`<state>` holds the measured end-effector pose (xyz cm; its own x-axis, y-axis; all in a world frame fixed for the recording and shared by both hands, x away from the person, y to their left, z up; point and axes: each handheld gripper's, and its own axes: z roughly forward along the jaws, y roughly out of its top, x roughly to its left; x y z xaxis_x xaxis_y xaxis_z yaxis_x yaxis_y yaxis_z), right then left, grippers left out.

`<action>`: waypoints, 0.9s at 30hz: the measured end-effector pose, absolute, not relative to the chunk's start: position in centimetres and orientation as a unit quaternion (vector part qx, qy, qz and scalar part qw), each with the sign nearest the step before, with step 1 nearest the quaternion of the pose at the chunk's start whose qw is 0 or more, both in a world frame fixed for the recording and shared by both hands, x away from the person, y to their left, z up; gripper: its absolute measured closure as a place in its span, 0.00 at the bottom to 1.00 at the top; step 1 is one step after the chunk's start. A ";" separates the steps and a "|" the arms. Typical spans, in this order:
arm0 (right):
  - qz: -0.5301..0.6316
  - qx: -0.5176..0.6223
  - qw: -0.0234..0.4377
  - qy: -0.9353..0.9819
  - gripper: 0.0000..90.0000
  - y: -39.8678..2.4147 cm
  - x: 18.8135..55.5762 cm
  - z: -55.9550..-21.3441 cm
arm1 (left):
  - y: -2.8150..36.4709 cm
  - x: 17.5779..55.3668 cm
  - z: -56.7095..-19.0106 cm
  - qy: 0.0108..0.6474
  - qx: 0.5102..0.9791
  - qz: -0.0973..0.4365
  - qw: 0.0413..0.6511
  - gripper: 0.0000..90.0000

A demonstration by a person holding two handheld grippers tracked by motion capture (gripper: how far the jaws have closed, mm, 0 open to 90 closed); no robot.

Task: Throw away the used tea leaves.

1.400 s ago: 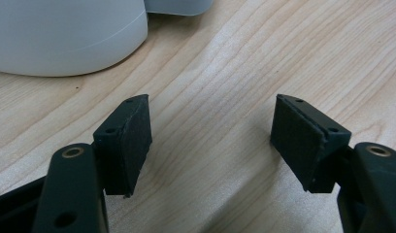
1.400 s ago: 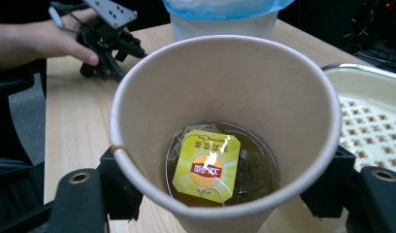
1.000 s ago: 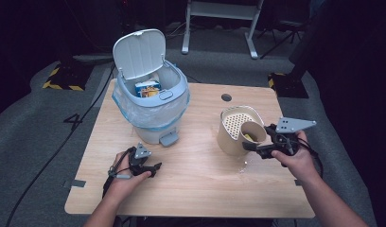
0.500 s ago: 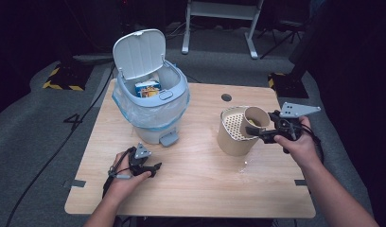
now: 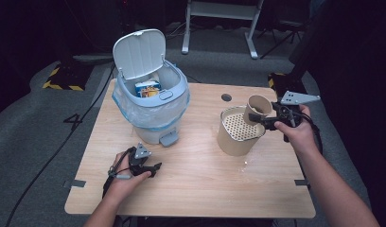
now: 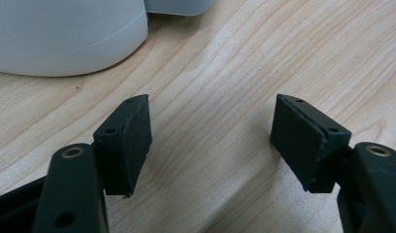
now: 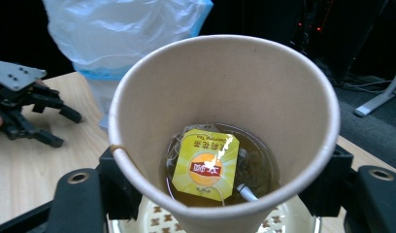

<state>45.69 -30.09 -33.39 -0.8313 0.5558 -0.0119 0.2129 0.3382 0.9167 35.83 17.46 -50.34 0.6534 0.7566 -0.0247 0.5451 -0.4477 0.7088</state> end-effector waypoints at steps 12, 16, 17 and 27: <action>0.507 0.238 0.197 0.805 0.34 -30.9 47.7 -34.5 | 17.5 35.8 -50.4 0.389 0.837 0.151 0.354 0.35; 0.499 0.239 0.203 0.808 0.35 -31.1 48.5 -34.9 | 17.5 35.8 -50.4 0.389 0.837 0.150 0.355 0.35; 0.498 0.241 0.204 0.808 0.35 -31.2 48.7 -35.0 | 17.5 35.8 -50.3 0.389 0.837 0.149 0.354 0.35; 0.463 0.217 0.262 0.819 0.36 -31.3 49.5 -35.3 | 17.5 35.8 -50.4 0.389 0.837 0.150 0.354 0.35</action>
<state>49.47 -31.32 -35.33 -0.7693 0.5968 -0.2279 0.1127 0.4779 0.8712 35.84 17.46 -50.35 0.6523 0.7575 -0.0238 0.5443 -0.4464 0.7103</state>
